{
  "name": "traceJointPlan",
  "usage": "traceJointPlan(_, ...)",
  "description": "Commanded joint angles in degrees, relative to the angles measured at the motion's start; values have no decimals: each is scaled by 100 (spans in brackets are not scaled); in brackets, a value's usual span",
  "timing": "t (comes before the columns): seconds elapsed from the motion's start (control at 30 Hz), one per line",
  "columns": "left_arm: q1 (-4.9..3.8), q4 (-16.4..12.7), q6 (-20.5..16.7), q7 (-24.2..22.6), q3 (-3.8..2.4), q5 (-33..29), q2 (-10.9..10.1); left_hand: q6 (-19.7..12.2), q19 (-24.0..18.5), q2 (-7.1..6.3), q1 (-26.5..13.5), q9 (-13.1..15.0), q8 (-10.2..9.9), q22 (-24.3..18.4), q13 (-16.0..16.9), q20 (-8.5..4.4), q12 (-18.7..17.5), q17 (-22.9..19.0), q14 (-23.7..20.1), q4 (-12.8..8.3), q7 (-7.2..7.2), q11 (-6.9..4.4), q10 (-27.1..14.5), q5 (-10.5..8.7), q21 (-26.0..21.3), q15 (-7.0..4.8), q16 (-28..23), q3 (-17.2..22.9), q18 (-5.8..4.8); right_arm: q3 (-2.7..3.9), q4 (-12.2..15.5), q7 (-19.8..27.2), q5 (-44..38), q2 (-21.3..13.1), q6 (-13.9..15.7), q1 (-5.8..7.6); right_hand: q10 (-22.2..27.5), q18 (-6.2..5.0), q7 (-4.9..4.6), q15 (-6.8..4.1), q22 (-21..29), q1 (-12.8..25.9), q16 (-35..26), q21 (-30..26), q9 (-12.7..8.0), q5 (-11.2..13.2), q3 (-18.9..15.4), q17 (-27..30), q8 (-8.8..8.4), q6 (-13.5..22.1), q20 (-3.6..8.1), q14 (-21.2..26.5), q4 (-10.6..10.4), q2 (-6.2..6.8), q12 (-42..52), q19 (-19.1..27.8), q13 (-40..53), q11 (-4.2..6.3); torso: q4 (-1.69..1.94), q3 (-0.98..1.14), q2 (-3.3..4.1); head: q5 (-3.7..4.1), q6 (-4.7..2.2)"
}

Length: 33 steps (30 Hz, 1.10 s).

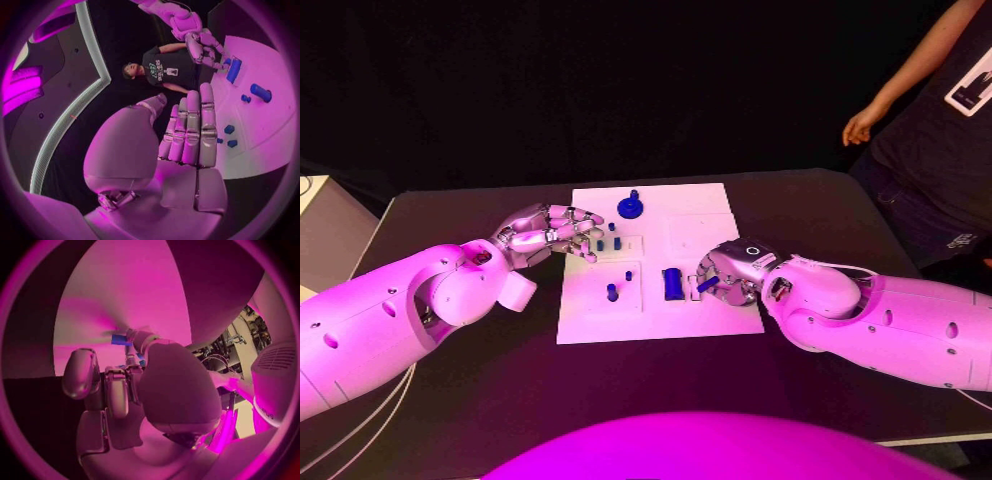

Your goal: Assemble the parts on the task board

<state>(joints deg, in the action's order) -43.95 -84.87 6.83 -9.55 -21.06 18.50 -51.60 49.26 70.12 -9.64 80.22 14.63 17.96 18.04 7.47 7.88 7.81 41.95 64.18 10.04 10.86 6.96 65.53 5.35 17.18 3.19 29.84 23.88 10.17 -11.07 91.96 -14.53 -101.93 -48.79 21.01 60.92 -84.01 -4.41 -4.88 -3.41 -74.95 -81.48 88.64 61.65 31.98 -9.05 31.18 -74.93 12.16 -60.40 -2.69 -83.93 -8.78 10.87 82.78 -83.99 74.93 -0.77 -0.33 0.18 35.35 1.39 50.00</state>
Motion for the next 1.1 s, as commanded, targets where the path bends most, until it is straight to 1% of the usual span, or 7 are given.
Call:
traceJointPlan(0.03, 4, -9, 99, -32, -2, 4, 8, -50, -35, 36, 9, 4, -28, 6, 5, -6, 26, 6, -42, 18, 6, 11, -46, 6, 26, -5, 23, 0, -13, 0, 72, 110, -61, -14, 188, -7, -144, 24, 6, -51, -948, 46, 3, 24, 81, 76, 132, -1360, 85, -24, 63, -567, 37, -213, 25, -340, 933, 37, -1, -2, -2, -1, 0)
traceJointPlan(0.2, 5, -9, 98, -33, -2, 4, 6, -50, -35, 36, 9, 4, -28, 6, 5, -6, 26, 6, -42, 18, 6, 11, -46, 6, 26, -5, 23, 0, -13, 0, 152, 168, -59, -71, 315, -7, -165, 30, 14, -70, -956, 154, 6, 68, 160, 112, 348, -1364, 168, 16, 79, -568, 117, -267, 36, -345, 939, 43, -2, -3, -3, -3, 0)
traceJointPlan(0.33, 6, -9, 97, -33, -2, 5, 4, -50, -35, 36, 9, 4, -28, 6, 5, -6, 26, 6, -42, 18, 6, 11, -46, 6, 26, -5, 23, 0, -13, 1, 233, 213, -72, -120, 366, -3, -169, 33, 10, -73, -959, 183, 12, 82, 179, 133, 408, -1371, 185, 45, 83, -570, 166, -248, 38, -346, 940, 41, -4, -1, -4, -4, 0)
traceJointPlan(0.43, 7, -9, 98, -32, -2, 5, 4, -54, -47, 41, 7, 5, -29, 16, 10, -3, 31, 13, -53, 23, 7, 13, -58, 7, 33, -3, 29, -1, -12, 2, 307, 253, -109, -147, 349, 12, -169, 34, 4, -71, -960, 205, 10, 89, 196, 147, 431, -1369, 202, 62, 85, -570, 225, -198, 35, -346, 938, 35, -3, 0, -2, -3, 0)
traceJointPlan(0.77, 8, -9, 120, -13, -2, 5, 3, -54, -47, 41, 7, 5, -29, 16, 10, -3, 31, 13, -53, 23, 7, 13, -58, 7, 33, -3, 29, -1, -12, 1, 358, 408, -373, -107, -58, 38, -145, 24, 5, -60, -942, 274, 27, -2, 208, 188, 412, -1388, 225, 89, 77, -575, 363, -47, 2, -328, 911, 27, 0, -4, -1, -8, 0)
traceJointPlan(0.9, 9, -8, 129, -6, -2, 5, 3, -57, -52, 42, 4, 5, -30, 20, 11, -2, 33, 15, -56, 26, 9, 15, -64, 7, 36, -2, 32, -3, -12, -7, 381, 451, -560, -85, -210, 40, -139, 22, 8, -58, -939, 283, 32, -16, 199, 190, 406, -1393, 221, 93, 74, -577, 389, -14, -4, -323, 906, 27, -2, -1, -1, -9, 0)
traceJointPlan(1.1, 9, -6, 139, -2, -2, 5, 8, -57, -52, 42, 4, 5, -30, 20, 11, -2, 33, 15, -56, 26, 9, 15, -64, 7, 36, -2, 32, -3, -12, -31, 410, 512, -852, -36, -301, 41, -133, 16, 17, -47, -929, 288, 33, -66, 186, 189, 402, -1395, 217, 90, 69, -577, 422, 18, -11, -313, 900, 34, 2, 4, -1, -12, 0)
